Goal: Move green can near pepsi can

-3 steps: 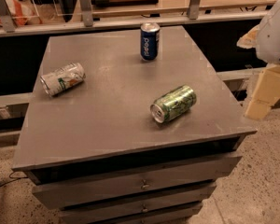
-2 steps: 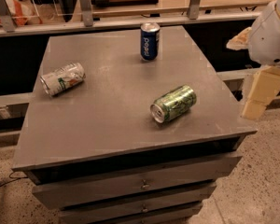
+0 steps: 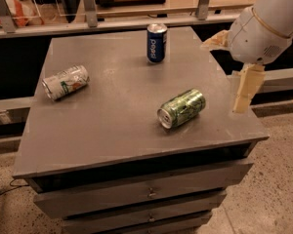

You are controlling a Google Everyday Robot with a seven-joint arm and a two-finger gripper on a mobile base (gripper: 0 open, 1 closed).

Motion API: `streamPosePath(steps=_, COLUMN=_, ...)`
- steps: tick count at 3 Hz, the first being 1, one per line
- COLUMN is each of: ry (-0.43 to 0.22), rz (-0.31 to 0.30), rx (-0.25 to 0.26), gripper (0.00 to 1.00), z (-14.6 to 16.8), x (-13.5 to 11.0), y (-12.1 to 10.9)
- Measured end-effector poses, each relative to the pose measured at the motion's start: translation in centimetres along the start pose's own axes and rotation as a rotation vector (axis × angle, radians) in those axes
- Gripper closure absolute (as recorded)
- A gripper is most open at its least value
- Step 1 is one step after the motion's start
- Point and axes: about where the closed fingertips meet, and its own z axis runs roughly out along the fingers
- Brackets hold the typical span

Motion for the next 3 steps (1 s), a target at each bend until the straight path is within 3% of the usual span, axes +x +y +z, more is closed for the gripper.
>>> streamPosePath(steps=1, ry=-0.035, rz=-0.102, rx=-0.046, gripper=0.00, z=3.0, x=-0.6, y=-1.8)
streamPosePath(steps=3, ry=-0.073, rz=-0.169, rx=-0.157, gripper=0.00, z=8.3, x=-0.6, y=-2.0)
